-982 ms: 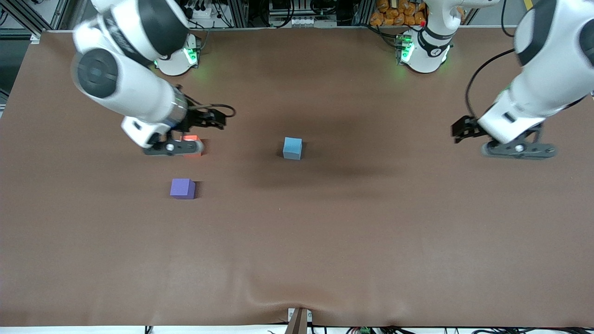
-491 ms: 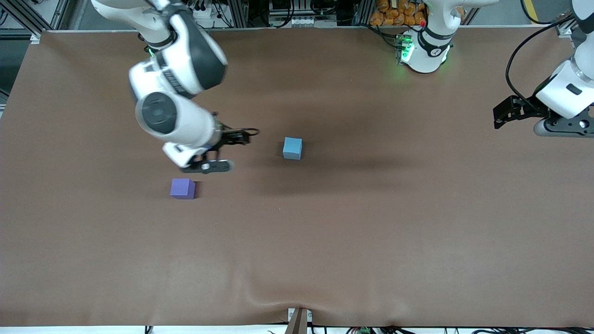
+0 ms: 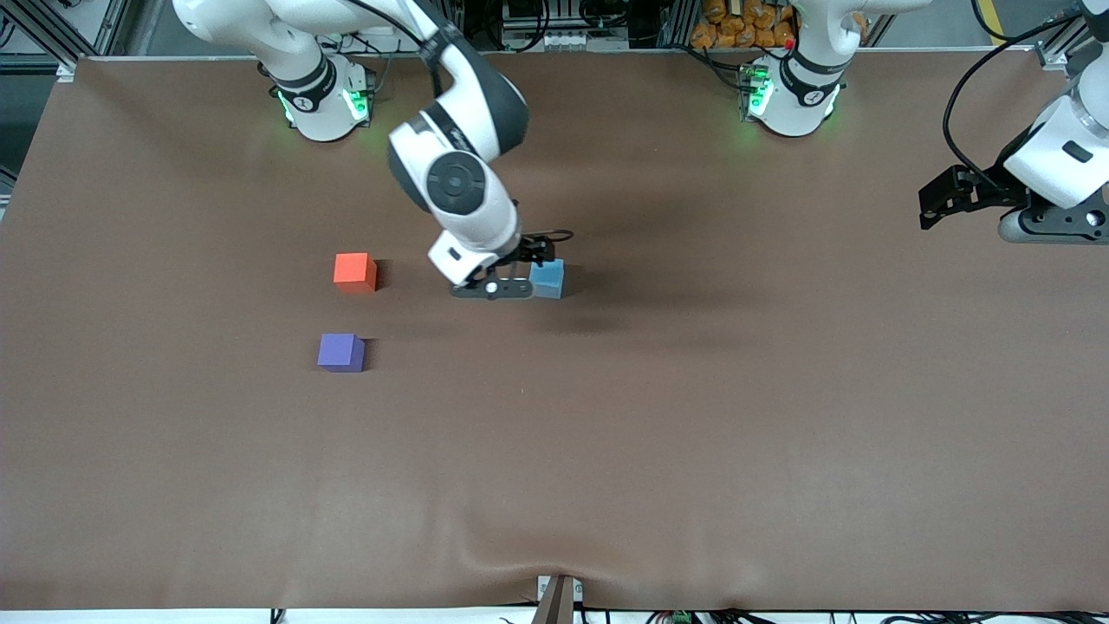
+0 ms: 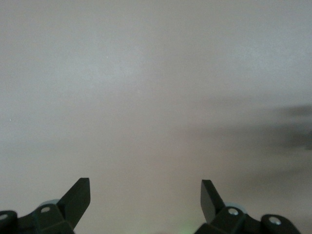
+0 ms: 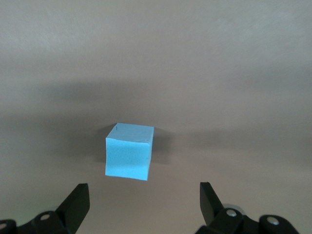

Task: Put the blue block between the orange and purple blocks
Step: 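Grasp the blue block with the right gripper and lift it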

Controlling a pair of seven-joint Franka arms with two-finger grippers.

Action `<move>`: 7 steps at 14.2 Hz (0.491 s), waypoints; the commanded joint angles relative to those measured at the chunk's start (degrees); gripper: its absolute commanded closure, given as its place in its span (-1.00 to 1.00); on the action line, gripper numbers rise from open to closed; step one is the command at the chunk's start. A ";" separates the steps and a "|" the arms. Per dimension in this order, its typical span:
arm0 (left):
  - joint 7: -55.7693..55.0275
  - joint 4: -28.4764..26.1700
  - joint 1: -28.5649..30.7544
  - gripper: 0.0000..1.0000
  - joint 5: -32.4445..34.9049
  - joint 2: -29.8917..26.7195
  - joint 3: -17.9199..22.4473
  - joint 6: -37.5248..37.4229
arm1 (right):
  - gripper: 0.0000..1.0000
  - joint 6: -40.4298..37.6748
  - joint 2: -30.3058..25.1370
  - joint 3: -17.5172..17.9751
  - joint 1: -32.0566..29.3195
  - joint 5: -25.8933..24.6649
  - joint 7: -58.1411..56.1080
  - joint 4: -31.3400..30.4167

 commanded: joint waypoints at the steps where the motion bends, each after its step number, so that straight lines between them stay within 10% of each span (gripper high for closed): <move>1: 0.00 1.75 0.46 -1.00 -2.49 1.37 0.13 -1.33 | -1.00 4.56 3.11 -0.67 2.51 -1.48 4.85 0.36; 7: 0.44 4.83 4.06 -1.00 -4.51 2.88 0.22 -1.33 | -1.00 8.27 7.16 -0.76 4.54 -4.39 8.73 0.45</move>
